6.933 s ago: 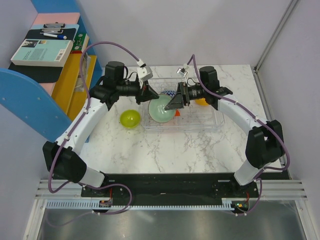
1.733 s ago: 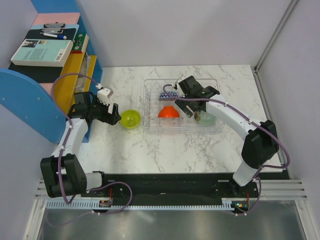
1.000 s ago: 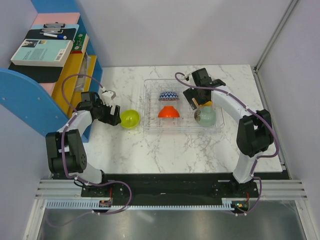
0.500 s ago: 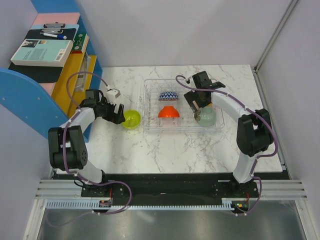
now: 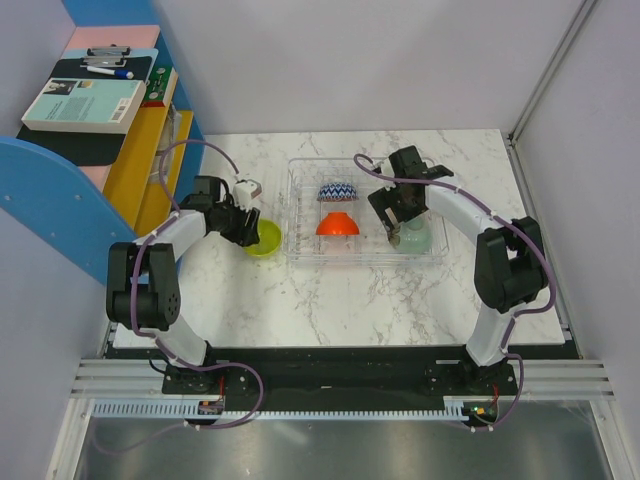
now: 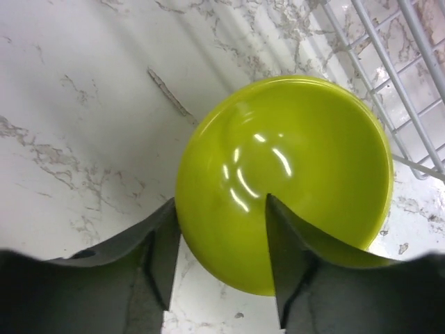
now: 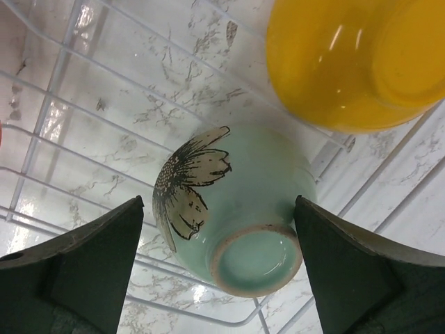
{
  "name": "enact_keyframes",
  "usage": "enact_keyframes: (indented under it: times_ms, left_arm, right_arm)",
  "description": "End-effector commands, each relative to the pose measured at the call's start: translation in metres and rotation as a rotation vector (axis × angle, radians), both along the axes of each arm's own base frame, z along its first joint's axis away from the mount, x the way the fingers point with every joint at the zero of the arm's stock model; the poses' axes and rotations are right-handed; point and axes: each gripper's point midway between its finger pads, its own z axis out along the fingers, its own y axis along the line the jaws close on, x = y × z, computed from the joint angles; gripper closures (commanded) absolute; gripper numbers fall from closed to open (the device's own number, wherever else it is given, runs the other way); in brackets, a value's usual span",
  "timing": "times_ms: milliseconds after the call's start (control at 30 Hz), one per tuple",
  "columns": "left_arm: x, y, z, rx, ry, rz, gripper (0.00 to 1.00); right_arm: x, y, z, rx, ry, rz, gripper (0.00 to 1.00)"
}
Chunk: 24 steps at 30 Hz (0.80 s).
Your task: Load the bowls into the dish rack
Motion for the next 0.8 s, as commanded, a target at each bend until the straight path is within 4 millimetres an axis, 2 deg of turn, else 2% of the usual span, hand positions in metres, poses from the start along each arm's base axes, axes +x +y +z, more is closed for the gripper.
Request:
enact_keyframes:
  times_ms: [0,67,100,133,167,200,533,667,767]
  left_arm:
    - [0.013,0.002,0.011,0.012,-0.029,0.005,0.53]
    - [0.014,0.003,0.012,0.019,-0.031,0.006,0.61]
    - [0.015,0.004,0.012,0.022,-0.030,0.006,0.74]
    - [0.015,0.004,0.012,0.025,-0.032,0.008,0.80]
    - [0.016,0.005,0.014,0.027,-0.035,0.010,0.94]
    - [0.016,0.005,0.015,0.030,-0.034,0.009,0.98]
    - [0.015,0.001,0.018,0.029,-0.038,-0.003,0.98]
    - [0.015,0.000,0.024,0.021,-0.049,-0.004,0.98]
    - [0.014,-0.002,0.034,0.009,-0.067,-0.006,0.98]
  right_arm:
    - [-0.025,0.007,0.003,0.058,0.071,0.031,0.04]
    - [-0.028,0.007,0.003,0.061,0.079,0.032,0.04]
    - [-0.030,0.007,0.003,0.065,0.086,0.031,0.04]
    - [-0.032,0.006,0.003,0.065,0.092,0.030,0.04]
    - [-0.033,0.006,0.004,0.068,0.095,0.031,0.04]
    - [-0.036,0.007,0.005,0.073,0.103,0.036,0.04]
    - [-0.038,-0.003,0.024,0.038,0.063,0.035,0.04]
    - [-0.034,0.000,0.046,0.061,0.017,0.041,0.04]
    - [-0.029,0.005,0.071,0.095,-0.039,0.053,0.03]
